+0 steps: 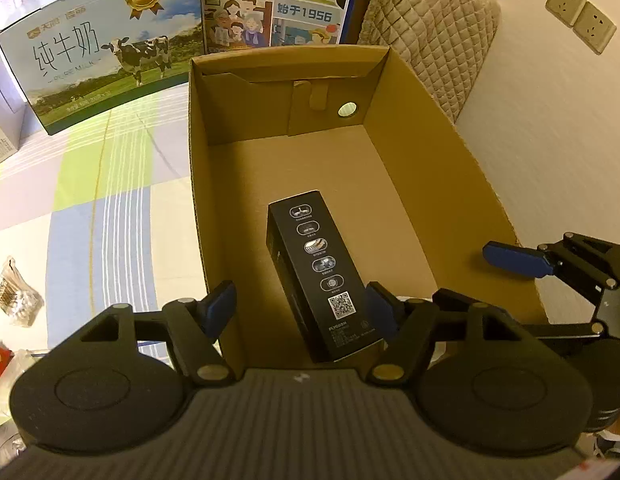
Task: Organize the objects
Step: 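Lower and release the black box from the left tool while the right tool releases the plug, then move both tools back over the remaining items on the table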
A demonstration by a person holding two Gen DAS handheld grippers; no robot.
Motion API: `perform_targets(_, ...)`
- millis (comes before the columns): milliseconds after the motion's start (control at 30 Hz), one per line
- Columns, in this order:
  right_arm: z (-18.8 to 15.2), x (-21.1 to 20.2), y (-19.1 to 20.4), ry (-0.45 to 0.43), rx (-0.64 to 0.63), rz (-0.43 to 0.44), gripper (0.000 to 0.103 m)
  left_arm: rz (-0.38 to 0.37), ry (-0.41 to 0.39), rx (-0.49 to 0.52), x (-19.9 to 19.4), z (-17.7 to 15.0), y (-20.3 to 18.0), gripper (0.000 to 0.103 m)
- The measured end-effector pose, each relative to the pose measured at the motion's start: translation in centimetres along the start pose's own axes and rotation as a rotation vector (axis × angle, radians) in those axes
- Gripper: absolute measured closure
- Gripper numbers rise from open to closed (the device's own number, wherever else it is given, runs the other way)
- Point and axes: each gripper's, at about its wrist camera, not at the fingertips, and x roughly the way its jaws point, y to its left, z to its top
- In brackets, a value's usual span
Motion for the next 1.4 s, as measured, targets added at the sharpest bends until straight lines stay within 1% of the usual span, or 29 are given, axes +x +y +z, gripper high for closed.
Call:
perform_targets(467, -0.4, -0.6, -0.2, -0.009, 0.022, 0.006, 0.051, 0.002, -0.009, 0.000, -0.6, -0.3, -0.2, 0.035)
perform_targets(833, -0.5, -1.7, 0.0, -0.032, 0.023, 0.000, 0.051, 0.002, -0.035, -0.008, -2.2, -1.1, -0.3, 0.034)
perform_targets(1100, -0.5, -3.0, 0.7, -0.054, 0.023, -0.010, 0.051, -0.011, -0.088, -0.029, -4.6, -2.1, 0.5, 0.032)
perform_targets(1167, -0.5, -3.5, 1.1, -0.062, 0.026, -0.014, 0.051, -0.019, -0.108, -0.041, -5.6, -2.5, 1.1, 0.030)
perform_targets(1233, -0.6, -3.9, 1.5, -0.071, 0.031, -0.017, 0.051, -0.020, -0.133, -0.050, -6.7, -3.0, 1.8, 0.026)
perform_targets(1400, -0.8, -5.3, 3.5, -0.096, 0.039, -0.027, 0.051, -0.005, -0.197, -0.066, -9.6, -4.6, 4.1, 0.025)
